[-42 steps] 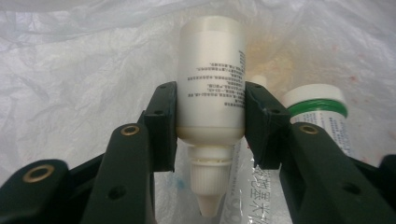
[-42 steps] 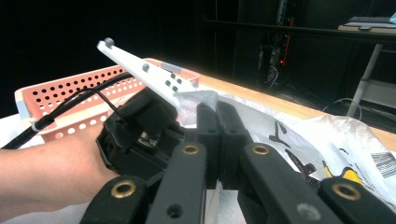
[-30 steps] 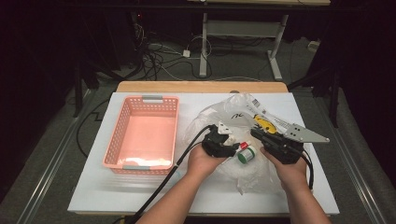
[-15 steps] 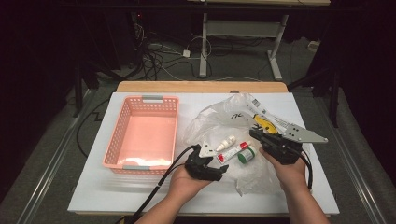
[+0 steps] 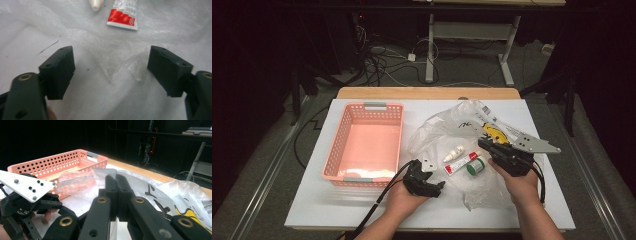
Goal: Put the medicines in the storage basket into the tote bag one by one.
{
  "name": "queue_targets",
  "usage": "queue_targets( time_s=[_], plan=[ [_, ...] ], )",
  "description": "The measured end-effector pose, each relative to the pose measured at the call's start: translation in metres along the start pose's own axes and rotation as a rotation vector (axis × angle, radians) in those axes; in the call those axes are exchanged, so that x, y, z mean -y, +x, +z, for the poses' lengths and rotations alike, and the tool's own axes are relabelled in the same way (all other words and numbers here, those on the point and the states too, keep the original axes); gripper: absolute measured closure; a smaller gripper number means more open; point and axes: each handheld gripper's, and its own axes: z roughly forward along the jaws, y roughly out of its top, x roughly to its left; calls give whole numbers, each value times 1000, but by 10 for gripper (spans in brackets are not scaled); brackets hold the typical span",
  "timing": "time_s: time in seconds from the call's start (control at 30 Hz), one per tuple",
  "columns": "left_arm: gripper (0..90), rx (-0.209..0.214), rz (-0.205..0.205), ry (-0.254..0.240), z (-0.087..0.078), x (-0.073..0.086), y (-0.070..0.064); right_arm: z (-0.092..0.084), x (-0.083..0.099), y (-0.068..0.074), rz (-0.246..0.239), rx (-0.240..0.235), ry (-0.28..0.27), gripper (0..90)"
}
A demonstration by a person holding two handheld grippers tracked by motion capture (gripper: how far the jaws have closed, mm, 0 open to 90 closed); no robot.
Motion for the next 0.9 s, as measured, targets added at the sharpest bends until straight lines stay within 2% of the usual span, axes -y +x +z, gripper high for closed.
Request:
queue_targets(
  time_s=[0.1,0.17,0.3,0.47,0.6,0.73,0.83,0.9],
  plan=[
    [314,3,9,-9,3,-4,-3,2,2,0,3,2,7,900],
    [437,19,16,-20,6,-6,-6,3,2,1,2,0,11,900],
    [617,24,-35,-31,6,-6,-2,3,3,2,-1,-1,16,900],
    [751,7,-46,-38,6,-5,-1,2,2,2,-8,-1,15,900],
    [873,27,-32,-41,6,-5,-2,1,2,2,-9,-1,9,900],
    [884,48,-42,-45,5,-4,0,-2,2,1,-6,7,8,900],
    [885,56,-23,-52,4,-4,0,-4,2,0,-4,11,3,900],
    [886,61,-26,-78,2,-2,-1,-5,1,0,-3,12,2,900]
  ],
)
